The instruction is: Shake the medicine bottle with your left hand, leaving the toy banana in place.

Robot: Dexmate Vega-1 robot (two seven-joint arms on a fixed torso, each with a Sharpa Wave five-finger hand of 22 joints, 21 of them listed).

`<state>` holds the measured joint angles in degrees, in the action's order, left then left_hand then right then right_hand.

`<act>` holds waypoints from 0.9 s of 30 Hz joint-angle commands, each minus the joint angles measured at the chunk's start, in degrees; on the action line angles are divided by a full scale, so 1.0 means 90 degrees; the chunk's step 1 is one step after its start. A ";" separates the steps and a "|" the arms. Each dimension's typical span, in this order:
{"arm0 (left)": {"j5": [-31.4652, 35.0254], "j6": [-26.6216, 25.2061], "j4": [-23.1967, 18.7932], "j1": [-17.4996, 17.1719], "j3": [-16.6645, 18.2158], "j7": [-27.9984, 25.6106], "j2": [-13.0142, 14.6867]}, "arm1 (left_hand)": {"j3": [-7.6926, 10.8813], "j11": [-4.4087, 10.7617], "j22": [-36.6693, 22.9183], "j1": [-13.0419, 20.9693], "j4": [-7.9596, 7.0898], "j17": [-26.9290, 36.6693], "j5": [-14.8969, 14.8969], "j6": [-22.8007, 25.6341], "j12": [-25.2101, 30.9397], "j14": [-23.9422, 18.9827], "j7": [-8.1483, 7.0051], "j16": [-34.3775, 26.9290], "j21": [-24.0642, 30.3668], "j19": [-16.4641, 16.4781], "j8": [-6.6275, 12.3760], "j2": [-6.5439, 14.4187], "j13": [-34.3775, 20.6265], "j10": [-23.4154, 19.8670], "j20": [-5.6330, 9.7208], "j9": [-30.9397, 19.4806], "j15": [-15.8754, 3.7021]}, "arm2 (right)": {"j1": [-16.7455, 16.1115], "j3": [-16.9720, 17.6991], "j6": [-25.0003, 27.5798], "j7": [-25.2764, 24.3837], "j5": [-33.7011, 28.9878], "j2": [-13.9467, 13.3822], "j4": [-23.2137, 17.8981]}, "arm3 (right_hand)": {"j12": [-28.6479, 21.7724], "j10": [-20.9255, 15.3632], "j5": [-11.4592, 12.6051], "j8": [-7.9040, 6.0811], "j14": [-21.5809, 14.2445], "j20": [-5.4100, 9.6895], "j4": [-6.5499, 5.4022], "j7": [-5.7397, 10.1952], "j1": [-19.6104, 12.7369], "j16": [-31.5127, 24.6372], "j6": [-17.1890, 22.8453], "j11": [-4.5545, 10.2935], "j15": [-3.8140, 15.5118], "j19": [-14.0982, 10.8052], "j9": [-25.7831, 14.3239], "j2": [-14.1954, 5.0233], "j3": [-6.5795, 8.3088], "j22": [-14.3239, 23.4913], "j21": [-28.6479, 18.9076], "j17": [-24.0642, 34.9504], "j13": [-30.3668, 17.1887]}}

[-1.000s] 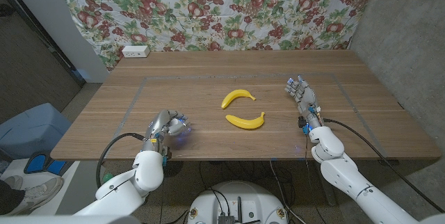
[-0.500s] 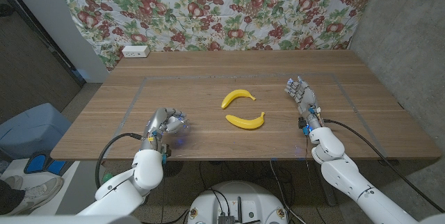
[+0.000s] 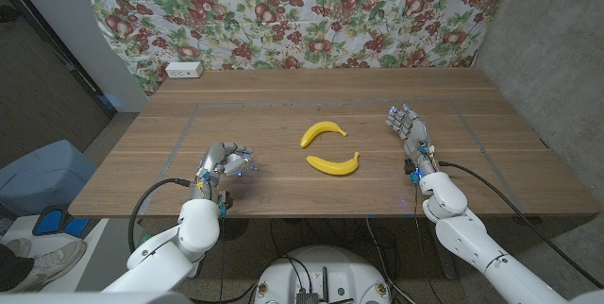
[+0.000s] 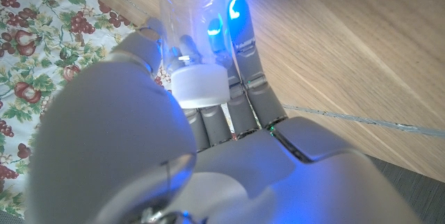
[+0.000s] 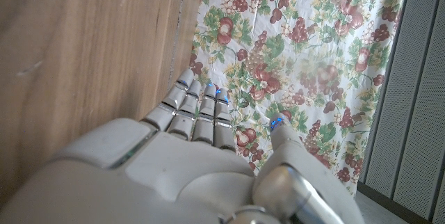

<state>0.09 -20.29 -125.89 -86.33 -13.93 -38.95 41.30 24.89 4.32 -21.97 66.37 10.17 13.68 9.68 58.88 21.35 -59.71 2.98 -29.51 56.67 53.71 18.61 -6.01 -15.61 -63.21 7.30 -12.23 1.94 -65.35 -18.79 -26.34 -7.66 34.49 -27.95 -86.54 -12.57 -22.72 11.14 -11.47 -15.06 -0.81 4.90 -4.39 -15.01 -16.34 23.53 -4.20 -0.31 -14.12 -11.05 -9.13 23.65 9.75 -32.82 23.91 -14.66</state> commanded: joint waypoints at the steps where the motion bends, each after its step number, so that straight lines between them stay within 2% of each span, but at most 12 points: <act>1: -0.0257 0.0424 0.0091 0.0023 0.0163 0.0122 -0.0189 | -0.0045 0.0023 -0.0032 0.1169 -0.0005 0.0966 0.0026 0.0067 0.0001 -0.1616 0.0015 -0.0056 0.0081 -0.0034 -0.0035 0.1072 -0.0016 -0.0068 0.0544 0.0001 -0.1722 | -0.0010 0.0001 0.0030 0.0034 -0.0009 -0.0061 -0.0055 | -0.0038 -0.0047 -0.0022 -0.0030 -0.0029 0.0012 0.0021 -0.0024 -0.0051 -0.0022 0.0051 -0.0009 0.0015 -0.0049 -0.0023 0.0012 0.0024 0.0012 0.0011 0.0003 -0.0008; 27: -0.1185 0.1636 0.0634 0.0250 0.0469 0.0520 -0.0650 | -0.0133 0.0000 -0.0092 0.1243 -0.0020 0.1196 0.0033 0.0129 -0.0039 -0.1581 0.0023 -0.0141 0.0345 -0.0133 -0.0121 0.1057 -0.0012 -0.0123 0.0540 0.0004 -0.1719 | 0.0185 -0.0164 0.0307 -0.0170 -0.0458 -0.0177 -0.0178 | -0.0033 -0.0040 -0.0019 -0.0027 -0.0020 0.0012 0.0066 -0.0023 -0.0062 -0.0012 0.0051 0.0001 0.0012 -0.0070 -0.0023 0.0023 0.0034 0.0013 0.0079 -0.0020 -0.0004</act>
<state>-6.49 -10.44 -122.16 -84.89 -10.81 -36.20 37.04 23.73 4.27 -22.52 67.52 9.92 15.28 9.68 59.39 21.31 -59.91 3.07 -30.39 59.35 53.34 17.73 -5.92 -15.57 -63.77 6.93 -12.25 1.76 -64.60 -19.52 -24.64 -8.46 32.07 -29.07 -87.76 -12.57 -22.72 11.14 -11.48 -15.06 -0.82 5.15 -4.39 -15.01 -16.34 23.53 -4.19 -0.31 -14.11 -11.05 -9.13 23.89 9.75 -32.16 23.64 -14.66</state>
